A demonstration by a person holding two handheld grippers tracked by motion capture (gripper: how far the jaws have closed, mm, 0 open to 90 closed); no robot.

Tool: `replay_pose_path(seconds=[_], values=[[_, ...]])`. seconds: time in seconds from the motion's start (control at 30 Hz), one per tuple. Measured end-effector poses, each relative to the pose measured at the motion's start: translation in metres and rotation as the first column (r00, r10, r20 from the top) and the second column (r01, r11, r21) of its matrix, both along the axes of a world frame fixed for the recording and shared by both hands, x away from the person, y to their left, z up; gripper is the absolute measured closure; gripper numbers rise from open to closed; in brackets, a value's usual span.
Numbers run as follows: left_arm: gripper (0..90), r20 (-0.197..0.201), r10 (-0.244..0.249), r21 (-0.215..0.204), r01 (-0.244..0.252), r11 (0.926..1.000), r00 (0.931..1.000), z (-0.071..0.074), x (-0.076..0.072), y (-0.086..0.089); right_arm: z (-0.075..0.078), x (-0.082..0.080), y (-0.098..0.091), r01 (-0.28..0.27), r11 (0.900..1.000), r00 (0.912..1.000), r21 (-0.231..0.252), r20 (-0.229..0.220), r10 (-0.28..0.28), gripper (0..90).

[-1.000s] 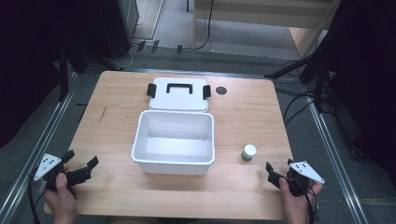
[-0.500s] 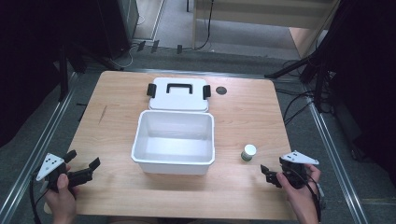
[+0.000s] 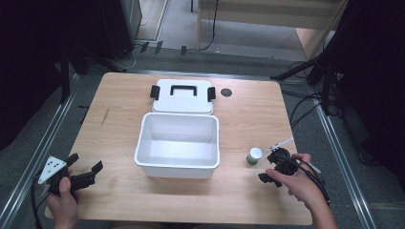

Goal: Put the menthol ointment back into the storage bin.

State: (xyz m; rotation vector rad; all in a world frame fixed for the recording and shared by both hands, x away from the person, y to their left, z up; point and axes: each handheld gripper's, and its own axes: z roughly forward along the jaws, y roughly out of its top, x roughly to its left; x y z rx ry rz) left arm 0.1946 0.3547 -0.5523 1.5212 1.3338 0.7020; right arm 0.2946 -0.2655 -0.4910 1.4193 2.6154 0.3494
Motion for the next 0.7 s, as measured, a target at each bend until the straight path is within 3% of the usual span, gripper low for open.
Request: replay_pose_path(seconds=[0.17, 0.27, 0.53, 0.67, 0.7], values=[[0.0, -0.005, -0.001, -0.004, 0.001, 1.0000, 1.0000, 0.000, 0.000, 0.000, 0.003, 0.014, 0.013, -0.018, 0.9980, 0.9939, -0.061, -0.110, 0.012, 18.1], [0.0, -0.007, -0.002, -0.006, 0.002, 1.0000, 1.0000, 0.000, 0.000, 0.000, 0.006, 0.024, 0.019, 0.004, 0.9973, 0.9880, -0.073, -0.154, -0.016, 17.8], [0.0, -0.010, -0.002, -0.010, 0.002, 0.9999, 1.0000, 0.000, 0.001, 0.000, 0.012, 0.048, 0.034, 0.062, 0.9941, 0.9805, -0.089, -0.180, -0.077, 21.6], [0.0, -0.011, -0.002, -0.011, 0.002, 0.9999, 0.9999, 0.000, 0.001, 0.000, 0.013, 0.054, 0.040, 0.068, 0.9938, 0.9815, -0.088, -0.173, -0.082, 24.3], [0.0, -0.012, -0.003, -0.008, 0.003, 1.0000, 0.9999, 0.000, 0.001, 0.000, 0.012, 0.057, 0.044, 0.064, 0.9948, 0.9812, -0.080, -0.177, -0.077, 28.8]])
